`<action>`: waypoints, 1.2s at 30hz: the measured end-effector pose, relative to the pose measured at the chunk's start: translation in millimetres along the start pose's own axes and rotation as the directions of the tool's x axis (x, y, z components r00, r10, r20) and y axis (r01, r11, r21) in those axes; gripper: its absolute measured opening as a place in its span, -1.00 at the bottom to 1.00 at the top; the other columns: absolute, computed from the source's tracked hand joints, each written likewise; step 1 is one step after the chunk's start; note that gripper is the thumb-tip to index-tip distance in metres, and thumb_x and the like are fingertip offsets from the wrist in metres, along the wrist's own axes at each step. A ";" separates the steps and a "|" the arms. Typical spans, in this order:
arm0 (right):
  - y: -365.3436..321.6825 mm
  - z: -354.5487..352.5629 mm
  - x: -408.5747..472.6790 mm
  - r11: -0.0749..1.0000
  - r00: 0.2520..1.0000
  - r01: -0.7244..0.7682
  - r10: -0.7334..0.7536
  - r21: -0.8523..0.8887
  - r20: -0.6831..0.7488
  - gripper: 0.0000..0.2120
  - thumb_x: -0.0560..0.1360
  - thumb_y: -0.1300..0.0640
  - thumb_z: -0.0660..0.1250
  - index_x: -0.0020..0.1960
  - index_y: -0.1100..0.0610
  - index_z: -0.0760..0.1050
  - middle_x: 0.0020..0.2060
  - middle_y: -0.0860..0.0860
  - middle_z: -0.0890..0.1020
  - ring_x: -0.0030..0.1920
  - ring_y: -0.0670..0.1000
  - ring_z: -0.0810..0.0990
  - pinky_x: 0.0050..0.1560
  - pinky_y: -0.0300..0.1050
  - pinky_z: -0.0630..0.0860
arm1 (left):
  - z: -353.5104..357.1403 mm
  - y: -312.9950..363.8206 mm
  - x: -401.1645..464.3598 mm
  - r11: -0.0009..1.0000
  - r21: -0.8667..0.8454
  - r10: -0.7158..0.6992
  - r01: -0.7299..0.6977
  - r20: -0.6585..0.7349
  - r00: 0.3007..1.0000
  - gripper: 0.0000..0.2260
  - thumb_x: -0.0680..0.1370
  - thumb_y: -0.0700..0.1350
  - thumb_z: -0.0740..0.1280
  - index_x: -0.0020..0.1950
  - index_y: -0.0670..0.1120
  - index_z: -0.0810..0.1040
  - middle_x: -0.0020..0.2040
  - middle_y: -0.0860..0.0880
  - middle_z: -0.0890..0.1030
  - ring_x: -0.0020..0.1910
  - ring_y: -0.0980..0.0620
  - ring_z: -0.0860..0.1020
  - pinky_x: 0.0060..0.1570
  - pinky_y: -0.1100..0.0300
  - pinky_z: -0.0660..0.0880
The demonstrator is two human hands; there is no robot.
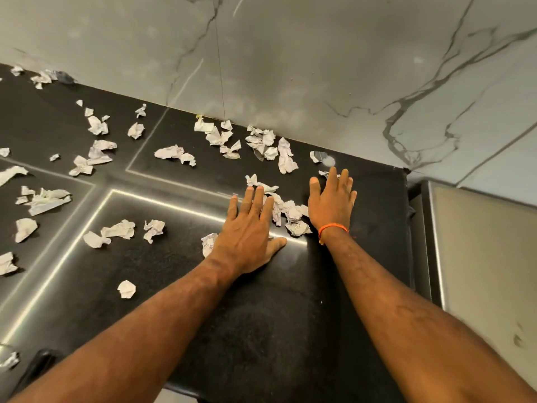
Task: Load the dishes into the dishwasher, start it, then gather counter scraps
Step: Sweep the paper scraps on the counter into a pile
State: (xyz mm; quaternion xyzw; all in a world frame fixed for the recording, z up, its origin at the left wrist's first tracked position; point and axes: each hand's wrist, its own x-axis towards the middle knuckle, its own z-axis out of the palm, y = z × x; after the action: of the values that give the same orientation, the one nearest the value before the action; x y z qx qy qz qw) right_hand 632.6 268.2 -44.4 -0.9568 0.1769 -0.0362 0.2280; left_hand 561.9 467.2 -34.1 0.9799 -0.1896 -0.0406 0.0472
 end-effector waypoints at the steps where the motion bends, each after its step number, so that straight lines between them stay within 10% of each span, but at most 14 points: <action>1: -3.5 1.6 6.7 1.000 1.000 0.003 -0.003 -0.017 0.012 -0.38 0.66 -0.21 0.00 0.62 0.08 0.08 0.62 0.16 0.03 0.61 0.19 -0.02 0.58 0.24 -0.09 | -1.5 -2.2 3.3 1.000 0.007 -0.013 0.013 -0.001 1.000 -0.14 0.58 0.42 0.04 0.66 -0.12 -0.10 0.66 -0.19 -0.15 0.63 -0.17 -0.21 0.57 -0.24 -0.11; 6: -17.1 13.3 33.9 0.948 0.943 0.318 -0.315 -0.013 0.107 -0.40 0.67 -0.19 -0.01 0.62 0.06 0.09 0.62 0.08 0.05 0.61 0.10 -0.02 0.59 0.18 -0.07 | -11.6 -19.0 13.9 0.993 0.004 -0.122 0.122 0.022 0.992 -0.24 0.63 0.32 0.03 0.66 -0.11 -0.09 0.66 -0.19 -0.13 0.64 -0.18 -0.18 0.57 -0.24 -0.08; 11: -32.8 18.5 67.9 0.952 0.952 0.287 -0.271 -0.106 0.143 -0.38 0.65 -0.22 -0.03 0.60 0.09 0.13 0.60 0.11 0.14 0.60 0.17 0.04 0.57 0.22 -0.02 | -12.7 -33.9 6.1 0.985 0.023 -0.174 0.174 0.014 0.985 -0.31 0.66 0.28 -0.02 0.66 -0.11 0.00 0.66 -0.20 -0.04 0.64 -0.19 -0.12 0.57 -0.25 -0.04; 15: -60.8 32.1 66.3 0.832 0.795 0.552 -0.547 0.064 0.261 -0.44 0.68 -0.17 0.00 0.61 0.04 0.12 0.61 0.07 0.14 0.60 0.12 0.06 0.58 0.18 -0.02 | -15.6 -42.3 -3.0 0.968 -0.008 -0.252 0.252 0.017 0.968 -0.28 0.65 0.34 -0.08 0.65 -0.09 0.00 0.66 -0.18 -0.06 0.64 -0.17 -0.14 0.58 -0.22 -0.09; 28: -86.6 33.8 9.8 0.699 0.517 0.674 -0.678 0.239 0.523 -0.60 0.70 -0.08 0.06 0.53 -0.16 0.30 0.58 -0.14 0.20 0.61 0.05 -0.03 0.56 0.21 -0.22 | -12.6 -61.0 -47.3 0.980 0.010 -0.197 0.197 0.081 0.977 -0.17 0.56 0.46 -0.07 0.66 -0.06 0.05 0.67 -0.12 -0.03 0.65 -0.10 -0.12 0.59 -0.19 -0.10; 32: -76.6 -1.1 -12.2 0.798 0.718 0.432 -0.586 0.421 0.376 -0.64 0.68 -0.08 0.15 0.38 -0.03 0.53 0.37 -0.09 0.54 0.43 -0.06 0.43 0.51 -0.04 0.26 | -26.2 -63.0 -67.6 0.978 -0.026 -0.208 0.207 -0.043 0.977 -0.17 0.57 0.48 -0.07 0.65 -0.08 0.10 0.66 -0.12 0.07 0.65 -0.10 -0.03 0.59 -0.19 -0.03; 36: -32.2 -15.6 -29.1 0.908 0.931 0.346 -0.364 0.238 0.037 -0.57 0.64 -0.15 0.08 0.17 0.06 0.62 0.14 0.04 0.67 0.19 0.08 0.58 0.28 0.11 0.48 | -33.3 -53.2 -90.0 0.993 -0.042 -0.108 0.108 0.010 0.994 -0.06 0.50 0.57 -0.13 0.67 -0.06 -0.08 0.66 -0.10 -0.16 0.64 -0.09 -0.21 0.59 -0.18 -0.10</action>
State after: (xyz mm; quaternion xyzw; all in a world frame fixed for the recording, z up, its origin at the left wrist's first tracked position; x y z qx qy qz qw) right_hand 613.4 298.7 -15.7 -0.9411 -0.0148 -0.0583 0.3327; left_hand 501.5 552.7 -1.3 0.9873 -0.1355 -0.0508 0.0649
